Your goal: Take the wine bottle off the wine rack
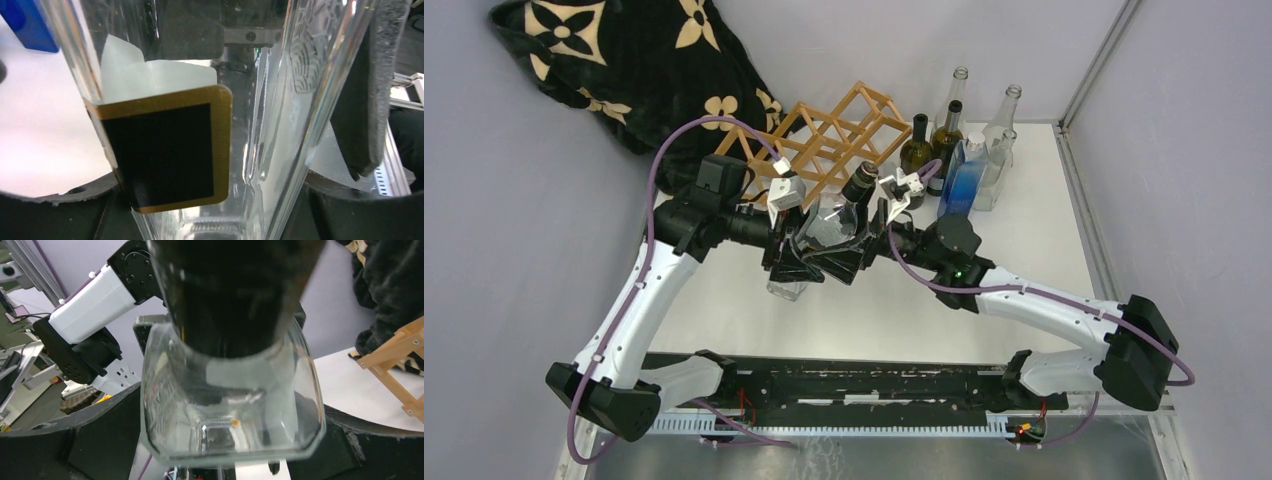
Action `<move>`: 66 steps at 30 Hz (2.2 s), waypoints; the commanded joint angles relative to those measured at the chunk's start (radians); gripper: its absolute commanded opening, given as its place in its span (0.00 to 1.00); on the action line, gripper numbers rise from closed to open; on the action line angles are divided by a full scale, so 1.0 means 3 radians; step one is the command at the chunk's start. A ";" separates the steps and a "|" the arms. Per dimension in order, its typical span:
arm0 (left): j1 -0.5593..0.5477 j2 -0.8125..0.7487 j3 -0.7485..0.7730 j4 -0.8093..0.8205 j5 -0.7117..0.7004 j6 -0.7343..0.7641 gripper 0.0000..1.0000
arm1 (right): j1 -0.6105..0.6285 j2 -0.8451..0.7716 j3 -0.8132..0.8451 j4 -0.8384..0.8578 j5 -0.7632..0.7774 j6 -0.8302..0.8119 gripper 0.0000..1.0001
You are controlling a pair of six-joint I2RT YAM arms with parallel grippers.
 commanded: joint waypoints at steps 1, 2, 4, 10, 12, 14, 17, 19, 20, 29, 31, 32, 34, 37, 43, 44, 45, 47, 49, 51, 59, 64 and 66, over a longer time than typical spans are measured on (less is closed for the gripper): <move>0.0006 -0.0002 0.0248 -0.0190 0.0402 0.0231 0.02 | 0.0045 0.0069 0.0241 0.0524 0.0049 0.0111 0.97; 0.0006 0.0014 0.0250 -0.0273 0.0400 0.0309 0.02 | 0.0044 0.0071 0.0247 0.0516 0.0041 0.0103 0.93; 0.0005 0.0030 0.0251 -0.0393 0.0363 0.0415 0.07 | 0.0045 0.0045 0.0253 0.0418 0.0044 0.0051 0.74; 0.0013 -0.0073 0.0131 -0.0403 -0.0047 0.0455 1.00 | -0.0008 -0.0222 0.0207 -0.0279 0.0369 -0.0365 0.27; 0.0018 -0.0140 0.0019 -0.0251 -0.0359 0.0315 1.00 | -0.0068 -0.0359 0.0199 -0.0584 0.0583 -0.0645 0.21; 0.0048 -0.0198 -0.0101 -0.0063 -0.0796 0.0207 1.00 | -0.0130 -0.0483 0.0165 -0.0904 0.0918 -0.1017 0.17; 0.0226 -0.0253 -0.0322 0.0159 -0.1424 0.0185 1.00 | -0.0219 -0.0596 0.0032 -0.1166 0.1728 -0.1470 0.06; 0.0417 -0.0260 -0.0462 0.0318 -0.1732 0.0177 1.00 | -0.0366 -0.0596 -0.0159 -0.1040 0.1960 -0.1535 0.01; 0.0540 -0.0250 -0.0519 0.0388 -0.1776 0.0166 1.00 | -0.0464 -0.0558 -0.0240 -0.0966 0.1997 -0.1549 0.00; 0.0999 -0.0282 -0.0670 0.0733 -0.1853 0.0140 1.00 | -0.0853 0.0206 -0.0226 -0.0360 0.2333 -0.1804 0.00; 0.1004 -0.0324 -0.0720 0.0768 -0.1874 0.0144 1.00 | -0.0938 0.0383 -0.0173 -0.0249 0.2308 -0.1758 0.00; 0.1005 -0.0342 -0.0748 0.0787 -0.1891 0.0147 1.00 | -0.0979 0.0459 -0.0141 -0.0220 0.2289 -0.1724 0.00; 0.1007 -0.0381 -0.0803 0.0822 -0.1936 0.0156 1.00 | -0.1051 0.0602 -0.0097 -0.0134 0.2243 -0.1640 0.00; 0.1020 -0.0439 -0.0879 0.0895 -0.1977 0.0141 1.00 | -0.1101 0.0761 -0.0095 0.0112 0.2222 -0.1581 0.00; 0.1030 -0.0440 -0.0893 0.0992 -0.1989 0.0074 1.00 | -0.1122 0.1050 -0.0086 0.0517 0.2281 -0.1627 0.00; 0.1030 -0.0433 -0.0893 0.1001 -0.1987 0.0071 1.00 | -0.1126 0.1085 -0.0110 0.0596 0.2303 -0.1634 0.00; 0.1028 -0.0432 -0.0896 0.1002 -0.1987 0.0070 1.00 | -0.1131 0.1126 -0.0126 0.0668 0.2323 -0.1642 0.00; 0.1030 -0.0429 -0.0905 0.1015 -0.1992 0.0067 1.00 | -0.1135 0.1190 -0.0148 0.0738 0.2337 -0.1636 0.00; 0.1029 -0.0444 -0.0916 0.1017 -0.2004 0.0070 1.00 | -0.1134 0.1228 -0.0193 0.0808 0.2339 -0.1610 0.00; 0.1035 -0.0454 -0.0939 0.1044 -0.2025 0.0073 1.00 | -0.1134 0.1252 -0.0249 0.0892 0.2283 -0.1587 0.10; 0.1048 -0.0441 -0.0954 0.1213 -0.2167 -0.0098 1.00 | -0.1133 0.1190 -0.0366 0.0793 0.1907 -0.1566 0.69; 0.1067 -0.0438 -0.0968 0.1287 -0.2260 -0.0156 1.00 | -0.1134 0.1078 -0.0503 0.0768 0.1790 -0.1693 0.97; 0.1076 -0.0442 -0.0979 0.1280 -0.2262 -0.0179 1.00 | -0.1135 0.1034 -0.0528 0.0709 0.1782 -0.1729 0.98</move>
